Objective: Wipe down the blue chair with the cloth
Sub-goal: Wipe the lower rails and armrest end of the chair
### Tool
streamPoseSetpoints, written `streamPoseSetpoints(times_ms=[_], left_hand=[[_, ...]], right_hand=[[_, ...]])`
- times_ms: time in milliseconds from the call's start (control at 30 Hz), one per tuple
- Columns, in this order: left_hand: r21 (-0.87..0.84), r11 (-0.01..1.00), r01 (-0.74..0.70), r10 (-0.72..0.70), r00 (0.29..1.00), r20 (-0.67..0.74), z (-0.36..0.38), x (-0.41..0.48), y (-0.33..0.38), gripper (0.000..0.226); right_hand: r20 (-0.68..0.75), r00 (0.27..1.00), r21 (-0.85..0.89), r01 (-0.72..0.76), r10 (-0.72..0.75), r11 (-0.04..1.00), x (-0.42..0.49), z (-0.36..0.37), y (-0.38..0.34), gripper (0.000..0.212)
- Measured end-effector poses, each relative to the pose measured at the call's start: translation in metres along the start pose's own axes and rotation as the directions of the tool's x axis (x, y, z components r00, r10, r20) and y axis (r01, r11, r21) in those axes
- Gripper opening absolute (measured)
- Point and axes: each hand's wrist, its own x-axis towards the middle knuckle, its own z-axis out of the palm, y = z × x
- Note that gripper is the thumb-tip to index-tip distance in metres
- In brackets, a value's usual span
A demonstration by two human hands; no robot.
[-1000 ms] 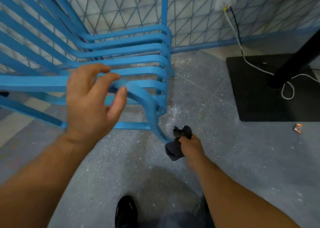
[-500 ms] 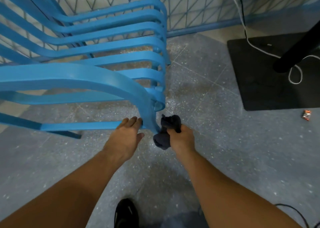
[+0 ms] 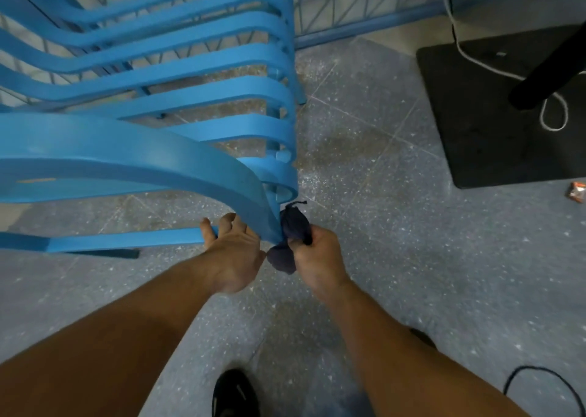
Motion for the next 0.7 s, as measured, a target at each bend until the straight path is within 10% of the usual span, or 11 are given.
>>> streamPoseSetpoints(times_ms=[700], left_hand=[[0.137,0.99,-0.027,0.013,0.994,0.105,-0.011,-0.004,0.001,0.072]], right_hand=[[0.003,0.999,0.037,-0.05,0.05,0.998,0.006,-0.003,-0.012,0.014]])
